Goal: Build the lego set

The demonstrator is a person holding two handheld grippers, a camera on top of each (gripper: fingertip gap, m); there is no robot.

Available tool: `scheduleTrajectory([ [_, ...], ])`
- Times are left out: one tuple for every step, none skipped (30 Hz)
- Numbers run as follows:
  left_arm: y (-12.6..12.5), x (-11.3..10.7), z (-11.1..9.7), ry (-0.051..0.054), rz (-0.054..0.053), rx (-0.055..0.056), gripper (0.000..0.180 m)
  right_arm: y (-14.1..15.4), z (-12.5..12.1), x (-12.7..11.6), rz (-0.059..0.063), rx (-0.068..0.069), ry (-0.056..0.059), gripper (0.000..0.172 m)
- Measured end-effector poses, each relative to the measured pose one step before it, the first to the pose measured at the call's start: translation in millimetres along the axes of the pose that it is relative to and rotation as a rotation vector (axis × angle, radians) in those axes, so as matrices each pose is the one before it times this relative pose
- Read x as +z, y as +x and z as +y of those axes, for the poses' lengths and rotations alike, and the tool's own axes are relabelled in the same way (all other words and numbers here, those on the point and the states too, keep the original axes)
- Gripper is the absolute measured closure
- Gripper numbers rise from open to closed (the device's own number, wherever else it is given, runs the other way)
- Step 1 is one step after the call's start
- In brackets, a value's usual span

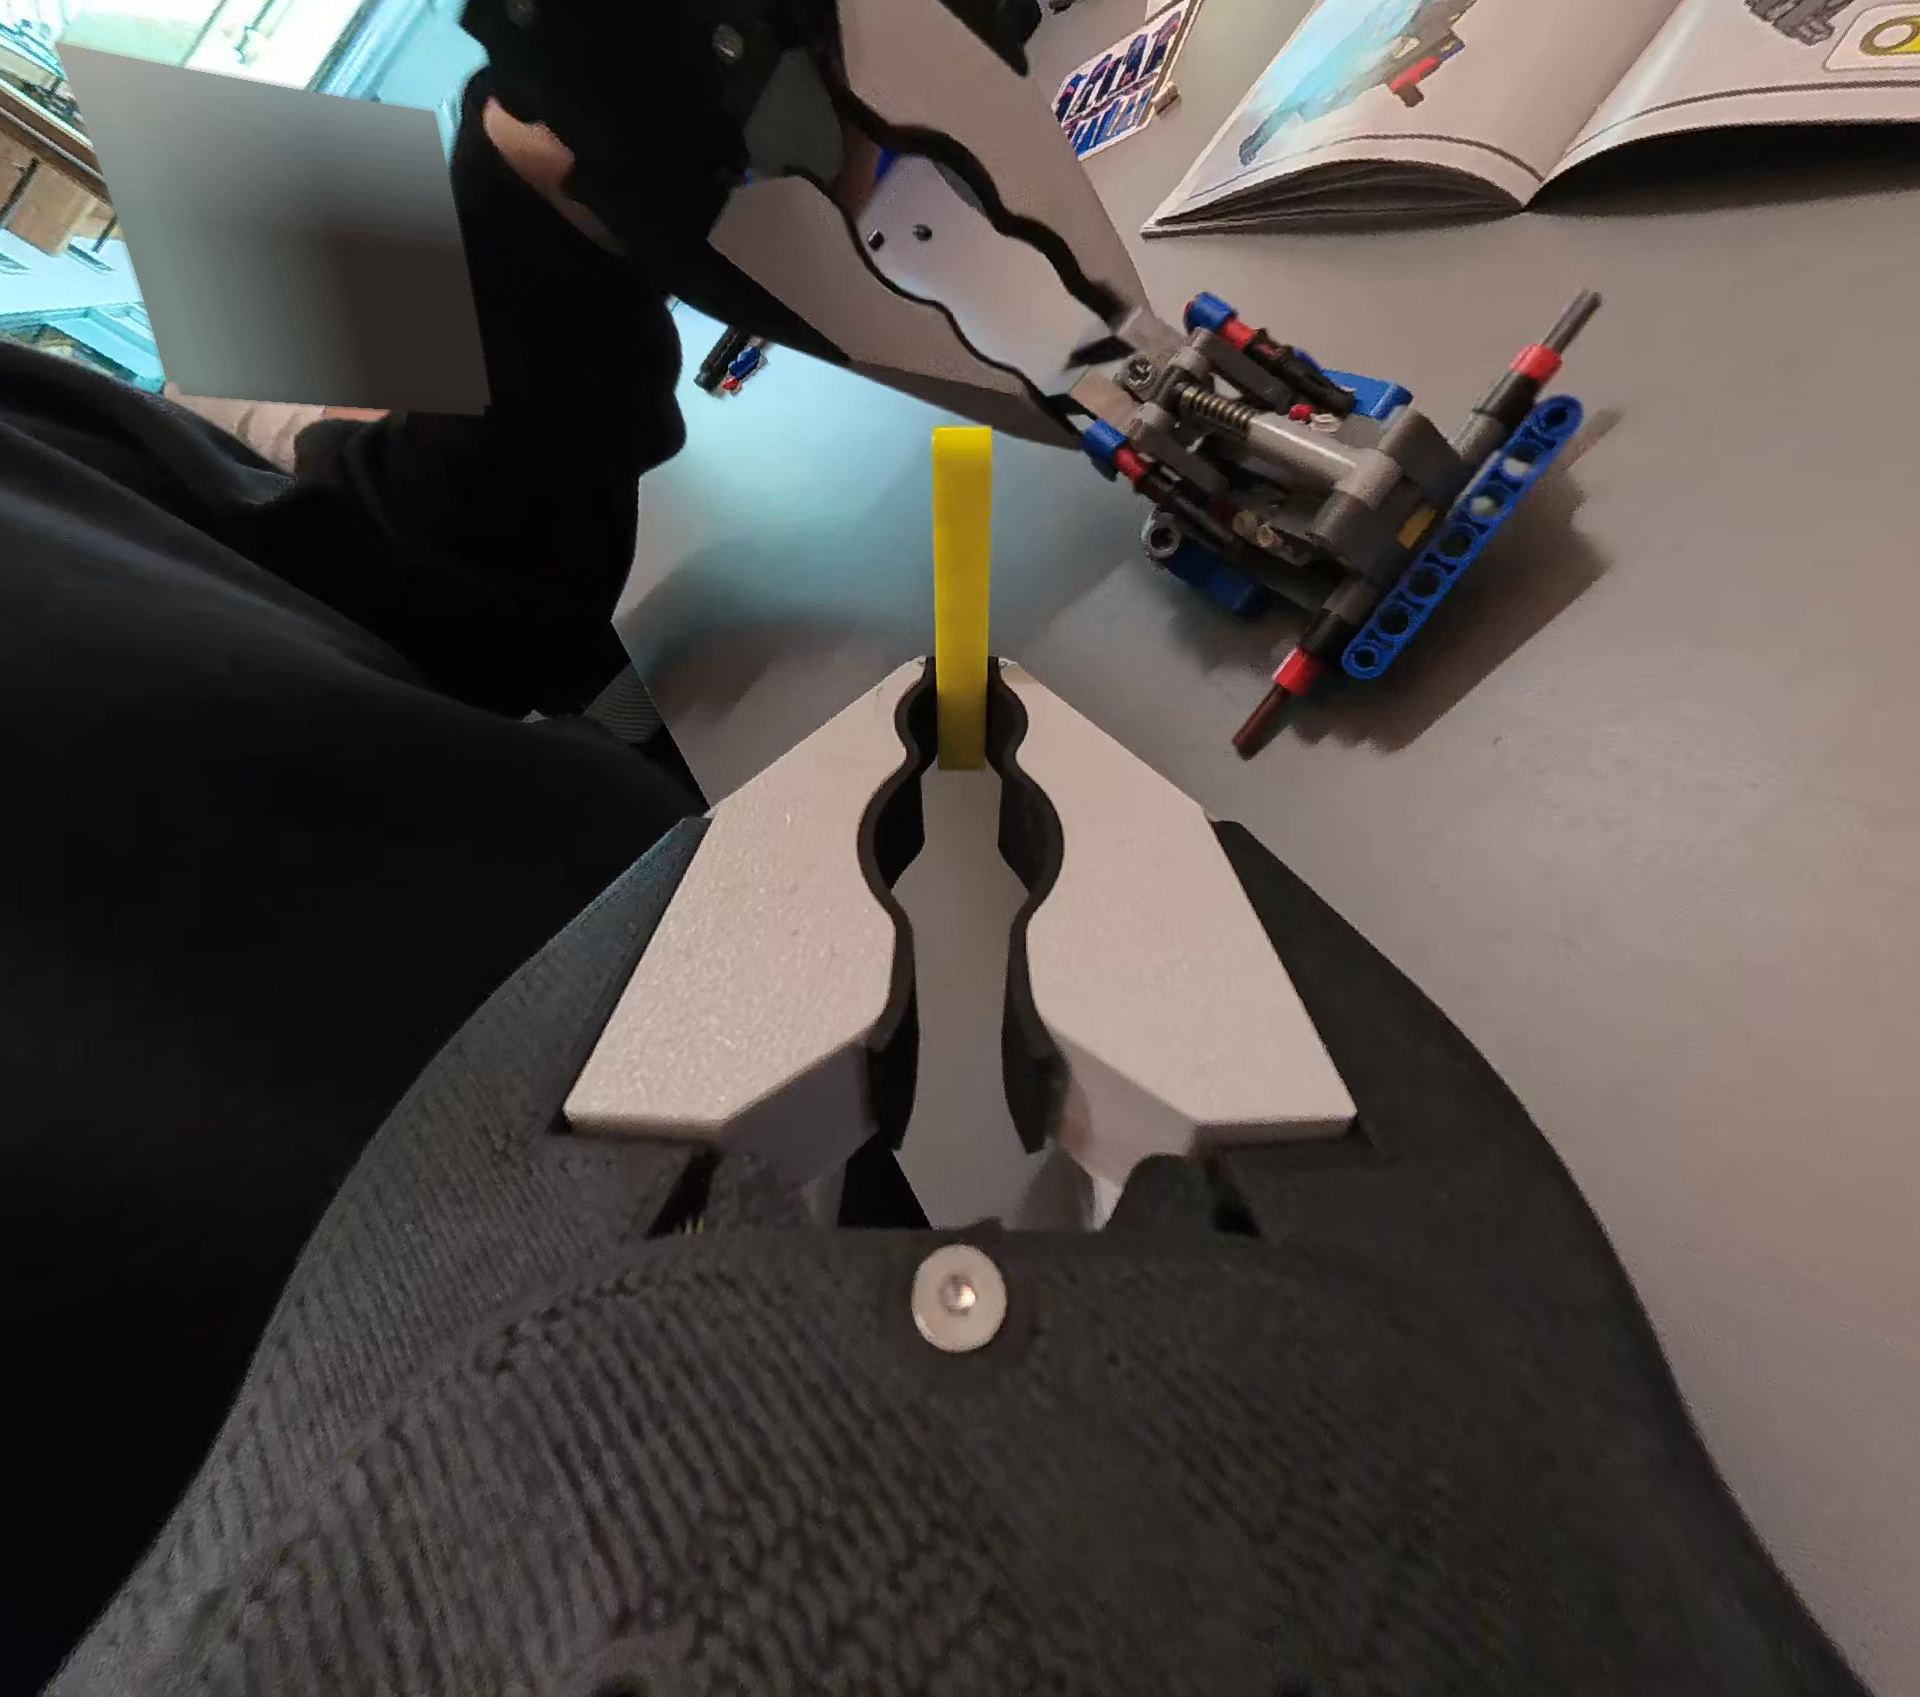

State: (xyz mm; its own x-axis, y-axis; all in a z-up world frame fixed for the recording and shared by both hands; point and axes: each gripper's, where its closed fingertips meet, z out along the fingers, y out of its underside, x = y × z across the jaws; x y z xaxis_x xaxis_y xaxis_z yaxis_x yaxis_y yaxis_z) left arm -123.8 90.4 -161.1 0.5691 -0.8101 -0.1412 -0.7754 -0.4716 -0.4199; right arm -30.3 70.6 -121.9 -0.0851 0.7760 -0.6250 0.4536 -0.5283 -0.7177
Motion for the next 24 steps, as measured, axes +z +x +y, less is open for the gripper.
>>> scheduleTrajectory([
  [1.84,4.64,2.78,0.0187,0.0028,-0.0188,0.158,0.1,0.16,-0.55,0.0013,-0.0036,0.0009,0.167],
  [1.26,4.12,1.87,0.0216,-0.0002,-0.0194,0.158,0.2,-0.06,-0.43,0.0006,-0.0026,0.0027,0.167],
  [1.26,3.53,1.89,0.0169,0.0025,-0.0191,0.158,0.26,-0.24,-0.26,-0.0009,-0.0006,0.0017,0.167],
  [0.94,3.13,2.43,0.0094,0.0021,-0.0156,0.157,0.22,-0.35,0.0,-0.0014,-0.0006,0.0015,0.167],
  [-0.47,2.56,1.74,0.0064,-0.0072,-0.0104,0.157,0.38,-0.73,0.19,-0.0003,-0.0009,0.0018,0.167],
  [-0.59,2.06,0.65,0.008,-0.0085,-0.0054,0.156,-0.15,-0.78,0.26,-0.0011,-0.0028,0.0013,0.167],
  [-0.02,0.96,-2.0,0.0208,-0.0044,-0.0042,0.157,-0.56,-0.83,0.41,-0.0026,-0.0058,0.0006,0.167],
  [0.45,0.95,-1.96,0.0177,-0.0021,-0.0027,0.157,-0.7,-0.8,0.58,-0.0028,-0.007,0.0,0.167],
  [0.18,1.37,-1.33,0.0117,-0.0049,-0.0032,0.157,-1.03,-0.9,0.74,-0.0039,-0.0085,0.0012,0.167],
  [0.4,1.17,-2.01,0.0138,-0.004,-0.0056,0.157,-1.34,-1.23,0.71,-0.0058,-0.0089,0.0036,0.167],
  [1.24,0.94,-1.77,0.0097,0.0003,-0.0034,0.157,-1.58,-1.25,0.92,-0.0079,-0.0077,0.0045,0.167],
  [1.33,0.66,-1.22,0.0062,0.0015,-0.0013,0.157,-1.58,-0.91,1.02,-0.0086,-0.0062,0.0033,0.167],
  [0.63,0.0,-0.31,0.001,0.0005,-0.0012,0.156,-0.2,-0.07,0.71,-0.0022,-0.0009,-0.0019,0.167],
  [-1.09,-0.82,0.24,-0.0014,-0.0071,-0.0031,0.149,1.23,0.18,0.05,0.0069,-0.0014,-0.0041,0.167],
  [-3.04,-2.07,0.47,0.0007,-0.0159,-0.0024,0.144,1.72,0.17,-0.69,0.0117,-0.0054,-0.0042,0.167],
  [-2.94,-3.63,-0.71,0.0106,-0.0144,-0.0004,0.143,2.03,-0.18,-1.57,0.0136,-0.0069,-0.0037,0.167],
  [-1.58,-4.51,-1.88,0.0209,-0.0059,-0.0043,0.144,1.91,-0.79,-2.32,0.0131,-0.0074,0.0003,0.167],
  [-0.25,-4.66,-1.87,0.0201,0.0034,-0.0103,0.142,1.79,-1.21,-2.72,0.0107,-0.004,0.0041,0.167],
  [0.28,-3.92,-1.08,0.0115,0.0052,-0.012,0.141,2.08,-1.38,-2.87,0.0084,0.0007,0.0059,0.167],
  [1.09,-2.06,-0.39,0.0041,0.0056,-0.0057,0.143,2.37,-1.35,-2.58,0.0084,0.0035,0.0073,0.167],
  [2.91,0.55,0.82,-0.0039,0.0118,0.0076,0.144,2.57,-1.16,-2.38,0.0075,0.0037,0.0074,0.167],
  [2.19,2.5,1.98,-0.0109,0.0046,0.0167,0.144,2.75,-0.84,-2.0,0.0077,0.0041,0.0065,0.167],
  [-0.89,4.04,2.78,-0.0152,-0.0146,0.017,0.144,3.06,-0.48,-1.68,0.008,0.0034,0.0043,0.167],
  [-2.05,4.48,2.88,-0.017,-0.0222,0.0123,0.145,3.7,-0.1,-1.75,0.0098,-0.0022,0.0023,0.167],
])
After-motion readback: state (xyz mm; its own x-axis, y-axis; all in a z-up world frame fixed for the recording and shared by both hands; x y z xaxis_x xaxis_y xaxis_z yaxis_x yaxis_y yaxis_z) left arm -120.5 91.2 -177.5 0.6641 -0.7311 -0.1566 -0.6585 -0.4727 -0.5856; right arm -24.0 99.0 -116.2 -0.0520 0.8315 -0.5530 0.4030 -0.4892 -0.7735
